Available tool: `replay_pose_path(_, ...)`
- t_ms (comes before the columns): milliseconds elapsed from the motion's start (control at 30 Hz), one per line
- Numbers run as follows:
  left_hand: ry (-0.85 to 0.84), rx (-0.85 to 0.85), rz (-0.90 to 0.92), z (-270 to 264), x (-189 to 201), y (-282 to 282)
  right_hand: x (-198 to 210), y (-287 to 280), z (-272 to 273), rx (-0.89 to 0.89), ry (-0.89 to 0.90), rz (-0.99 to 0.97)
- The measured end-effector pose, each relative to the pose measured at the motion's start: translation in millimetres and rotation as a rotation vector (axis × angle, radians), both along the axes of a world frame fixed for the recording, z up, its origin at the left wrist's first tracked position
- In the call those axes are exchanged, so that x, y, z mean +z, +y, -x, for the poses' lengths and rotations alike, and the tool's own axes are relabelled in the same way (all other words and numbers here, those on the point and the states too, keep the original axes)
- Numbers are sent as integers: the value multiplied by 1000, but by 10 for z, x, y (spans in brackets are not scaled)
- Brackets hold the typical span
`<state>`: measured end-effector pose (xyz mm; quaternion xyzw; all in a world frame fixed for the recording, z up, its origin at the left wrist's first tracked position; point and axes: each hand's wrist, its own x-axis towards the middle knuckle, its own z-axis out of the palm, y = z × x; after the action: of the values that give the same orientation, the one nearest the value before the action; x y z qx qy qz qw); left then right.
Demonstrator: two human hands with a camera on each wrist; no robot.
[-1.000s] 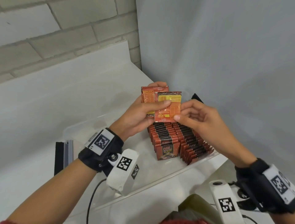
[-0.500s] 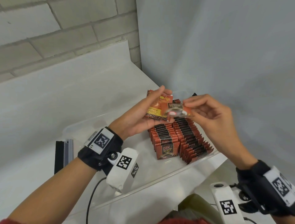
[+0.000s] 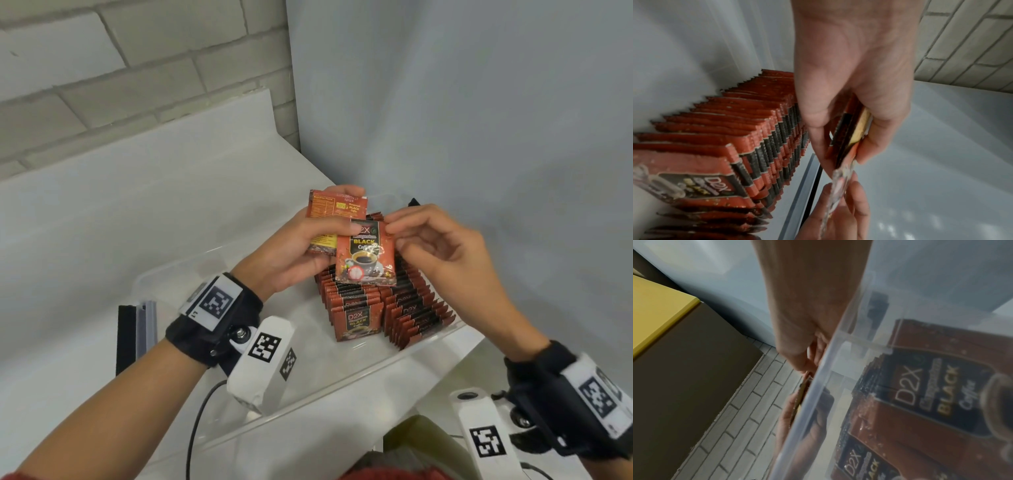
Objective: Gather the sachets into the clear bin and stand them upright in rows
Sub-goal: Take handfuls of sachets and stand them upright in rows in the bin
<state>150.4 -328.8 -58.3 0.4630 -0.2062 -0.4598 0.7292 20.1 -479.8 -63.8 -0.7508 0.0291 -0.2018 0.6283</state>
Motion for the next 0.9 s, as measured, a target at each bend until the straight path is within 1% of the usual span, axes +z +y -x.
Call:
replay_pose_path(100,-25,-18,-2,-1,2,8,43,6,17,-19,60,-50)
replay_pose_path(200,-33,-27,10,2,9,13,69,28,11,-12,106,-40)
replay_pose_path(400,-8,13,34,16,40,12,32,-3,10,68,149,-39)
replay_pose_path(467,15,53,35,8,53,15,45,-4,16,129,158,-9)
replay_pose_path(533,49,94,43,-13,61,27,64,14,28,235,196,61)
replay_pose_path(633,89,128,60,-28,67,35,63,36,49,354,261,240)
replay_pose_path(800,118,158,50,-27,81,26,12,49,14,379,268,576)
replay_pose_path(900,137,165,48,-31,79,20,-11,51,-7,409,308,666)
